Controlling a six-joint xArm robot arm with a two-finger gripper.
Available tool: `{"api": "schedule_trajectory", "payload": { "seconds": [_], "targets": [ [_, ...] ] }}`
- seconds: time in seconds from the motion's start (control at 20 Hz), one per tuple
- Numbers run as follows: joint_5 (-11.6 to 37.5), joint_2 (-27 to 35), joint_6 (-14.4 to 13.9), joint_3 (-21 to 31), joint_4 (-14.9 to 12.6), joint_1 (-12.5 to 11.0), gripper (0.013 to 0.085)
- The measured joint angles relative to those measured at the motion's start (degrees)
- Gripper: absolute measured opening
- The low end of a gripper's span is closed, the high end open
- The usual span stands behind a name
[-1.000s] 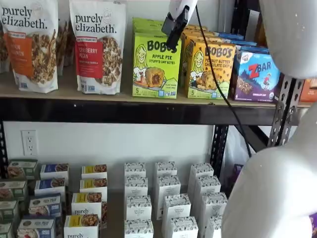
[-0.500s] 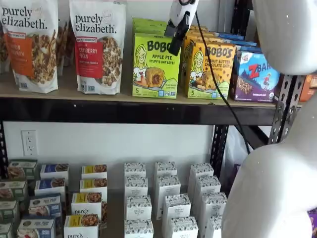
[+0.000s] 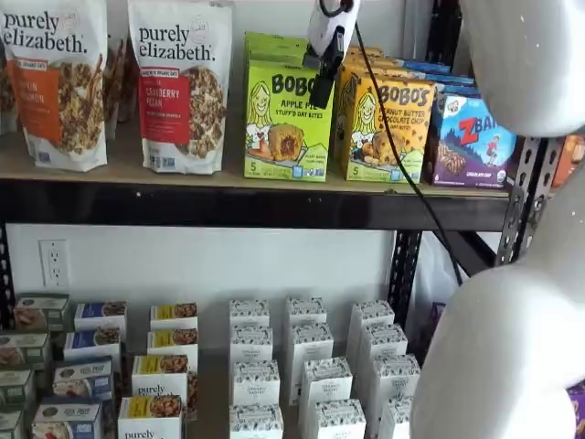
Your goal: Pick the green box on the top shelf, the fourth from the left
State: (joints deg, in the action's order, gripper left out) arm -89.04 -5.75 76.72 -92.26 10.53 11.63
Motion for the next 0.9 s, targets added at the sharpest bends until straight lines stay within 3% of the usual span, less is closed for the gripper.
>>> {"api": "schedule_trajectory", "payload": {
  "seconds": [0.45,0.55,0.8,0.9],
  "targets": [
    [0.46,0.29,-1.38,0.71,-3.13,1.83,0.085],
    [0.74,0.17,-1.47,1.02,-3.11,1.93,0.077],
    [0.74,0.15,-1.57,1.05,-2.2,1.93,0.069],
    [0.67,0.16,-1.65,0.94,-1.99,2.0,0.061]
  ]
}}
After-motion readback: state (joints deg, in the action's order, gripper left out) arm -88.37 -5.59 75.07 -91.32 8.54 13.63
